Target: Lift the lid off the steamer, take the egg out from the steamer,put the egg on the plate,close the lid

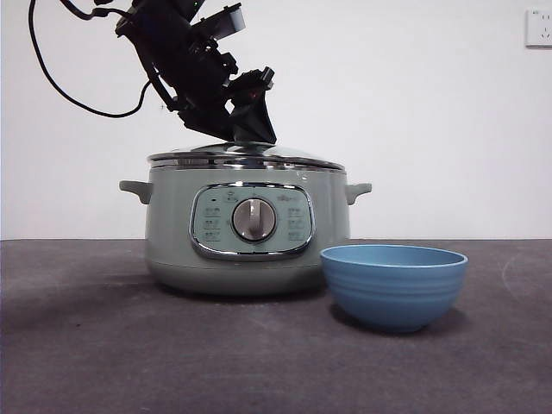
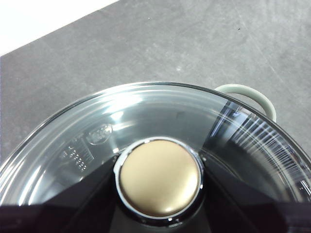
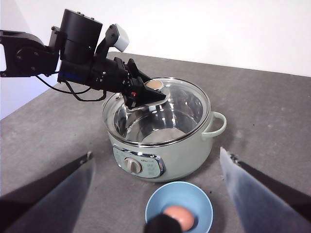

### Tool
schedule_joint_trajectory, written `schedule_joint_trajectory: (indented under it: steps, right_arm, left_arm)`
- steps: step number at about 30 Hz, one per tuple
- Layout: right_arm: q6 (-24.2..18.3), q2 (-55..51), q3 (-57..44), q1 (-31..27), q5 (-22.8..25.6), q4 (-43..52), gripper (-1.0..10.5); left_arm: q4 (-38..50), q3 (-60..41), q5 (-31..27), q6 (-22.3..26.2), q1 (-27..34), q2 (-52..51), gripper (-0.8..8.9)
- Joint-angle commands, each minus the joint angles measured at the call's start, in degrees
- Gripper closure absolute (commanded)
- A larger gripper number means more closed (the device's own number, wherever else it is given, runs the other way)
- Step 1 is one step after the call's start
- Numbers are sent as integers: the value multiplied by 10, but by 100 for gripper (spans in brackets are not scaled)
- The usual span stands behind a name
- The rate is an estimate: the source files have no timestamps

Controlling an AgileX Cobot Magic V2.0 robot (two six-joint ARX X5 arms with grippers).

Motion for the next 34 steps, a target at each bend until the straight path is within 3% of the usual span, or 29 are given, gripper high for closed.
schedule_joint_trajectory:
  steps: [1, 27, 34]
  right_arm:
    - [5, -2, 0, 1, 0, 2, 506]
    - [1, 0, 0, 1, 4, 2, 507]
    - [1, 0, 0, 1, 3, 2, 507]
  left_arm:
    - [-39, -30, 0, 3, -5, 28, 821]
    - [11, -30, 1, -6, -5, 0, 821]
    - [-26, -30, -1, 5, 0, 0, 821]
